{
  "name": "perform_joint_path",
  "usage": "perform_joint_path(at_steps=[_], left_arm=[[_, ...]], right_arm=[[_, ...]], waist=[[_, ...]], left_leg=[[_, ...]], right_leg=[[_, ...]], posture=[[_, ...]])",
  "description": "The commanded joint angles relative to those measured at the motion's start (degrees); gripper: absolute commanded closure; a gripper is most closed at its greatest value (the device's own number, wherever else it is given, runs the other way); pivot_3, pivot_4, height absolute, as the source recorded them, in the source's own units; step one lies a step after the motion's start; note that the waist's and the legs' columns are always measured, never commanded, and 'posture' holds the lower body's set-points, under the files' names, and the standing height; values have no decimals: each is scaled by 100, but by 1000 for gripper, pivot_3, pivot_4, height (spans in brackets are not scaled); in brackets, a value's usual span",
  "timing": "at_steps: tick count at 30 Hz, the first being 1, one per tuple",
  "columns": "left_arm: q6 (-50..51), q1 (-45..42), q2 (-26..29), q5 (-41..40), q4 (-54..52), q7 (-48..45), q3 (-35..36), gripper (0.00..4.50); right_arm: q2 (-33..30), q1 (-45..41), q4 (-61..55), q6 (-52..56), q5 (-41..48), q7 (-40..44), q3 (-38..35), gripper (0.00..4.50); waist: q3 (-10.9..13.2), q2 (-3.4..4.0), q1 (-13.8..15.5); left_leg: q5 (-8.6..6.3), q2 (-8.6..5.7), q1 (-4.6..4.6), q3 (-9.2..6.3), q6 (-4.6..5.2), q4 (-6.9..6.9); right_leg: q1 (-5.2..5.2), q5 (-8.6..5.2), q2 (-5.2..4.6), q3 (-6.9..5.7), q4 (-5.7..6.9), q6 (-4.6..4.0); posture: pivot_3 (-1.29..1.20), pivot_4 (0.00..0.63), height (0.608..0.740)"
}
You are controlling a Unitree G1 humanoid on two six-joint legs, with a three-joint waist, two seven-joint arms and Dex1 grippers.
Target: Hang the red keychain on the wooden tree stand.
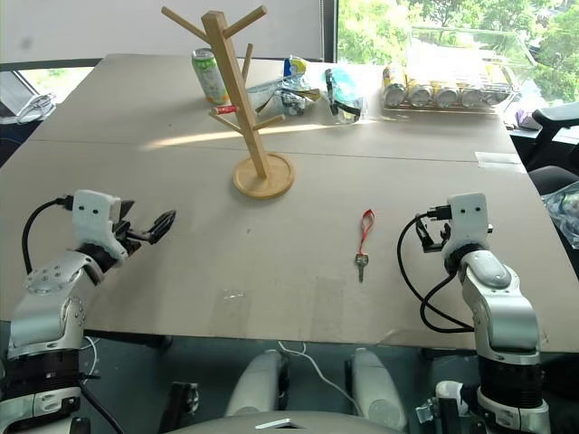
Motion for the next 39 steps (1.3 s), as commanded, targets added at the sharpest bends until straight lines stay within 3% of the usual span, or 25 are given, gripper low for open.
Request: perform_joint_path(at_steps=[1,4,12,24,39], left_arm=[[560,-148,434,-627,-883,-926,-293,36],[946,-304,689,-966,-1288,-1382,-504,36],[1535,-806,1097,-1684,-2166,-2438,-1142,36],[1655,-1224,1084,-1752,-2362,-2533,-1307,36],[2041,-1146,1702,-2458,-2875,-3148,-1074,36]], right_arm=[[-118,-260,-1091,1442,688,175,-279,0],[-96,-493,-1590,2359,1091,236,-337,0],[923,-1066,-2246,4267,1374,-57,-231,0],[792,-1135,-1416,3654,1007,-252,960,0],[1128,-1227,-652,3237,689,-416,1256,0]], waist=[[1,0,-11],[3,3,-19],[4,3,-18],[6,5,-31],[6,3,-75]], left_leg=[[0,0,0,0,0,0],[0,1,0,0,0,-1],[0,2,-4,-3,0,-1],[0,2,-8,-3,1,-1],[0,5,-3,-2,1,1]], right_leg=[[-1,0,0,0,-1,0],[-2,-1,1,0,-1,0],[-4,-6,5,0,-2,7],[-10,-9,8,1,-4,12],[-9,-14,10,3,-3,20]], posture=[[0,150,732],[0,150,732],[0,150,732],[0,150,732],[0,150,732]])
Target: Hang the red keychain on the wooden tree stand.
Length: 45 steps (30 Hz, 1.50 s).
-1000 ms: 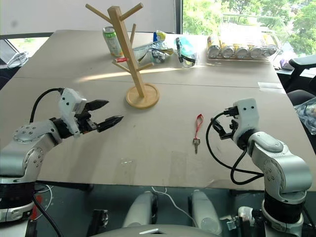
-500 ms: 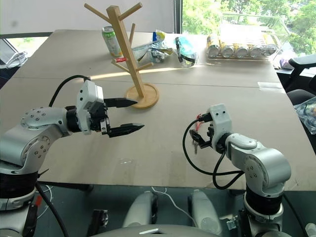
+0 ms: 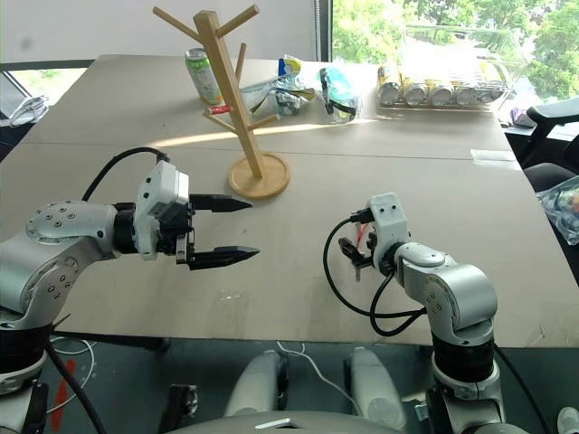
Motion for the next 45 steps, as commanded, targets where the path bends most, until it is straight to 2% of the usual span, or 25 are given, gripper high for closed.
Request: perform_joint_path(at_steps=[1,15,16,20,22,24,25,26,33,38,45], left_arm=[[24,-222,77,-320,-246,-108,243,36],[53,-305,165,-436,-373,-92,201,36],[90,-275,161,-484,-432,-70,217,0],[180,-182,186,-612,-569,19,282,0],[240,-165,202,-683,-609,74,324,0],[291,-152,217,-740,-644,114,364,0],[318,-145,226,-775,-657,134,383,0],[348,-141,235,-814,-667,155,403,0],[402,-190,263,-861,-606,212,405,0],[409,-124,276,-825,-386,307,565,0],[385,728,144,-876,-714,811,1422,0]], right_arm=[[15,-71,104,-96,-50,-12,102,0],[-36,-25,236,-321,-176,37,417,0],[-86,-12,224,-367,-183,66,484,541],[-492,30,160,-783,-203,378,1040,2121],[-657,62,160,-976,-204,514,1244,3108],[-753,96,205,-1122,-214,609,1377,3721],[-805,101,231,-1219,-231,662,1447,4316],[-843,103,251,-1304,-241,703,1496,4465],[-994,148,446,-1670,-328,844,1568,4465],[-1157,96,554,-2031,-262,1073,1213,4465],[-1689,-11,200,-3478,100,2191,555,4465]], waist=[[0,0,-10],[-2,-3,-111],[-2,-3,-110],[-1,-2,-112],[0,-2,-111],[0,-2,-110],[0,-2,-109],[0,-3,-107],[0,-3,-108],[0,-3,-104],[15,3,-89]], left_leg=[[0,0,0,0,0,1],[0,5,6,1,0,1],[0,5,5,1,0,1],[0,5,4,4,0,0],[0,5,4,3,0,-3],[0,6,4,2,0,-6],[0,6,3,2,0,-6],[0,6,1,2,0,-5],[0,6,3,3,0,-5],[0,6,4,4,0,-4],[-1,4,-6,6,1,-5]], right_leg=[[0,0,0,0,0,0],[0,-1,9,7,1,2],[0,-1,9,7,1,2],[-1,-1,8,9,0,2],[-3,-2,10,9,0,0],[-5,-2,12,9,0,0],[-5,-2,12,9,0,0],[-5,-2,11,10,-1,0],[-4,-2,11,10,-2,1],[-4,-2,11,10,-2,1],[-6,-2,6,10,-9,1]], posture=[[0,150,732],[0,150,732],[0,150,732],[0,150,732],[0,150,732],[0,150,732],[0,150,732],[0,150,732],[0,150,732],[0,150,732],[0,150,732]])
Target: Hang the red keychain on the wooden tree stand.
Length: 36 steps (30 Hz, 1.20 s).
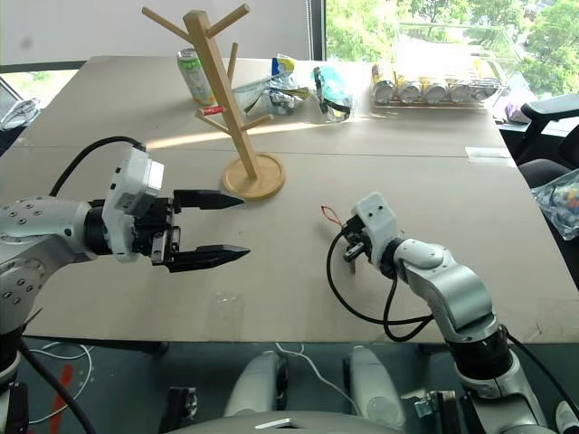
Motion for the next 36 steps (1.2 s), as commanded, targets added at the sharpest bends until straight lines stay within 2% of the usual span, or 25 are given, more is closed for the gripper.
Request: perform_joint_path(at_steps=[1,5,11,16,25,29,36], left_arm=[[-145,420,-89,33,-365,300,589,0],[116,637,-315,-390,-565,1016,1248,0],[285,836,-799,-901,-1104,2486,1974,0],[262,1161,-921,-1528,-1380,3211,2592,0],[119,1697,-708,-2441,-1076,3445,3698,0],[43,2046,-649,-2488,-797,3262,4220,0],[-118,2125,-553,-2589,-788,3329,4240,0]], right_arm=[[-287,-183,-277,-1069,74,666,-220,4465],[-289,-664,57,-2061,-20,1136,-108,4465],[216,-1412,846,-3216,-532,1184,344,4465],[675,-1863,1451,-4012,-867,1200,568,4465],[1463,-2577,2688,-5145,-1426,1145,913,4465],[1764,-2789,3224,-5569,-1653,1139,1047,4465],[2136,-3205,3984,-5869,-1820,976,940,4465]], waist=[[2,0,5],[8,-2,3],[8,-2,21],[9,-4,34],[10,-3,21],[11,-2,15],[11,-2,46]], left_leg=[[0,0,1,0,0,0],[0,0,4,-3,0,1],[0,0,4,-3,-1,4],[0,-1,1,-3,-1,4],[1,-1,8,-4,-2,4],[1,0,7,-3,-2,3],[1,-1,7,-3,-3,4]], right_leg=[[0,0,-1,-1,0,0],[1,0,0,-3,4,0],[4,2,0,-2,5,-2],[3,14,-5,-3,5,-21],[4,15,-4,-5,11,-23],[3,15,-5,-6,11,-24],[4,15,-8,-8,10,-24]], posture=[[0,150,732],[0,150,732],[0,150,732],[0,150,732],[0,150,732],[0,150,732],[0,150,732]])
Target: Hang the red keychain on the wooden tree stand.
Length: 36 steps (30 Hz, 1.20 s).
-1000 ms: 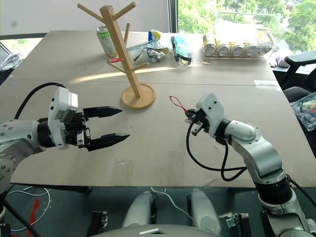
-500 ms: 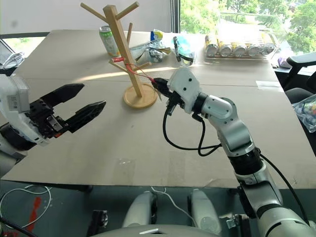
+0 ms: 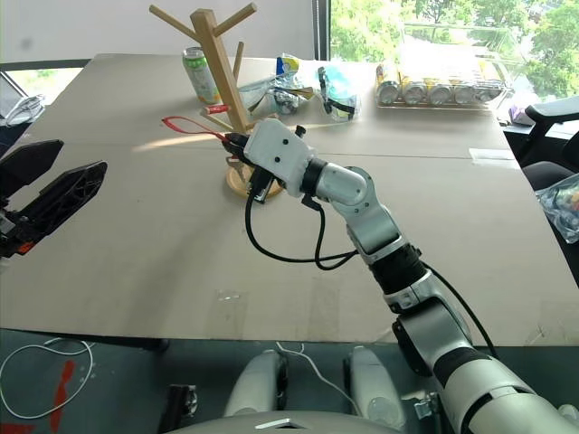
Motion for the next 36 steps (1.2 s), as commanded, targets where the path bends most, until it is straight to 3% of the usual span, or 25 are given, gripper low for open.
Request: perform_joint_path(at_steps=[1,36], left_arm=[[-212,11,97,-16,-105,-11,44,0],[-465,-283,363,177,69,-78,-503,0]], right_arm=[[145,-310,159,-236,-53,-154,-182,4465],[-17,-644,952,-156,-759,-517,-350,4465]], waist=[[0,0,-2],[2,2,-40]], left_leg=[[0,0,0,0,0,0],[0,0,-1,0,0,-3]], right_leg=[[0,0,0,0,1,0],[-2,0,1,0,0,-1]], posture=[[0,150,732],[0,150,732]])
